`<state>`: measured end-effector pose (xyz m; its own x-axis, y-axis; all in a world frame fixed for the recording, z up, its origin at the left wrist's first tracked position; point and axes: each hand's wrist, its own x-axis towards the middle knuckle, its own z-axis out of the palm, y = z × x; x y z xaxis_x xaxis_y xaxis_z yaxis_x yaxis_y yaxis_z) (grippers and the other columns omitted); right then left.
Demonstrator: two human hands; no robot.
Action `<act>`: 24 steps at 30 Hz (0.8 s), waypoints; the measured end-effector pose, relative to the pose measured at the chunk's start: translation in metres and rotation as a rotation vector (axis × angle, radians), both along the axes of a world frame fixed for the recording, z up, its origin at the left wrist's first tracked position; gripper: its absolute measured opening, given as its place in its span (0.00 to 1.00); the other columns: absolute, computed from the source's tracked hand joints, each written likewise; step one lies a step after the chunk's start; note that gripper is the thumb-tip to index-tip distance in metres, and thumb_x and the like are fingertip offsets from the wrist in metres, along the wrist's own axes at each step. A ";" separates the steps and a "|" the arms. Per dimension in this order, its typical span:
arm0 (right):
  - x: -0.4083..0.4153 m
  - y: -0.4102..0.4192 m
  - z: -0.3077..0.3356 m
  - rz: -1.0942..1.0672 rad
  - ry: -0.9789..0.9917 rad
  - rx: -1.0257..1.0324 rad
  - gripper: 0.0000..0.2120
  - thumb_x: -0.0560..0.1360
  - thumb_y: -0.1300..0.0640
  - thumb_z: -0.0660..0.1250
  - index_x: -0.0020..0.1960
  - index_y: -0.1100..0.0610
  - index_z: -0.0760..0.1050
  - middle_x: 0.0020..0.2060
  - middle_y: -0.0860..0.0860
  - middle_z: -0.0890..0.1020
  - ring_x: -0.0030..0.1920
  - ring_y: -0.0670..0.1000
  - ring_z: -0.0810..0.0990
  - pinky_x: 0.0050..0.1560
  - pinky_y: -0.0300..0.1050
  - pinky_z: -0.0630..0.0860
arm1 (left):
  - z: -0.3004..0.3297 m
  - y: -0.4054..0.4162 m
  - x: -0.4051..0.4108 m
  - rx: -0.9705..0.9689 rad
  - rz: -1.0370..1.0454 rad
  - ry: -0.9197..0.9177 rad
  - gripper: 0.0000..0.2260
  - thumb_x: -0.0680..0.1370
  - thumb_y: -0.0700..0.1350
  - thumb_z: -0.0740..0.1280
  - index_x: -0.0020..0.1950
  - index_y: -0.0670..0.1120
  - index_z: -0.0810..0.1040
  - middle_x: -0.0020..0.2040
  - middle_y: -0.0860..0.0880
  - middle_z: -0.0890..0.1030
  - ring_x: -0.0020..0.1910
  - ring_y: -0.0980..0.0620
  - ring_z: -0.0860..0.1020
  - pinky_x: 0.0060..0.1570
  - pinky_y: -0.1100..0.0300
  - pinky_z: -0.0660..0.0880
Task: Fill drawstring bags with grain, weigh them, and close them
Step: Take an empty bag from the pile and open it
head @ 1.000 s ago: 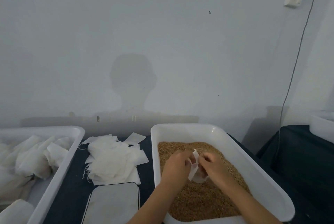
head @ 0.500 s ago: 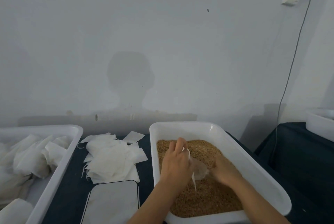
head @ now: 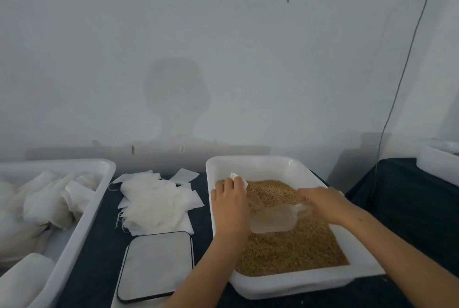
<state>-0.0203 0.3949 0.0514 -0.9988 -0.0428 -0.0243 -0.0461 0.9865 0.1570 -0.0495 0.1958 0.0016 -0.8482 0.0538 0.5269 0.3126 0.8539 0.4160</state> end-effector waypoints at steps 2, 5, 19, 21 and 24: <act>0.003 0.006 0.007 0.074 -0.047 0.010 0.11 0.77 0.58 0.64 0.43 0.43 0.67 0.42 0.42 0.75 0.40 0.43 0.73 0.33 0.29 0.60 | 0.000 -0.001 0.000 0.021 0.021 0.020 0.11 0.81 0.41 0.56 0.63 0.48 0.68 0.59 0.51 0.72 0.57 0.50 0.68 0.56 0.59 0.63; 0.001 0.002 -0.003 0.169 -0.082 -0.039 0.04 0.78 0.57 0.63 0.51 0.49 0.75 0.41 0.41 0.76 0.38 0.37 0.74 0.35 0.26 0.64 | -0.001 -0.002 0.000 0.033 -0.002 0.045 0.12 0.81 0.42 0.56 0.64 0.49 0.67 0.59 0.51 0.71 0.57 0.51 0.67 0.55 0.59 0.62; 0.019 0.020 -0.011 0.169 -0.300 -0.545 0.06 0.75 0.62 0.66 0.46 0.52 0.71 0.46 0.46 0.76 0.47 0.43 0.75 0.48 0.37 0.72 | 0.005 -0.010 -0.022 -0.155 -0.277 -0.066 0.19 0.72 0.29 0.62 0.60 0.45 0.72 0.59 0.47 0.69 0.59 0.47 0.67 0.52 0.59 0.66; 0.026 0.027 0.001 0.139 -0.309 -0.628 0.05 0.75 0.63 0.65 0.47 0.54 0.73 0.41 0.43 0.77 0.41 0.38 0.75 0.43 0.32 0.71 | 0.002 -0.009 -0.027 -0.187 -0.303 -0.073 0.19 0.72 0.28 0.61 0.58 0.45 0.73 0.59 0.47 0.70 0.57 0.48 0.67 0.48 0.61 0.64; 0.033 0.037 0.018 0.090 -0.286 -0.661 0.05 0.76 0.62 0.65 0.46 0.53 0.72 0.38 0.43 0.77 0.39 0.37 0.76 0.41 0.31 0.69 | -0.004 -0.008 -0.033 -0.186 -0.327 -0.053 0.13 0.76 0.33 0.63 0.56 0.47 0.77 0.57 0.49 0.72 0.58 0.50 0.68 0.51 0.63 0.66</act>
<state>0.0123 0.4316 0.0691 -0.9493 -0.2203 -0.2245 -0.0815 0.8617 -0.5008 -0.0825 0.1883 -0.0021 -0.7961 0.4171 0.4385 0.5636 0.7749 0.2862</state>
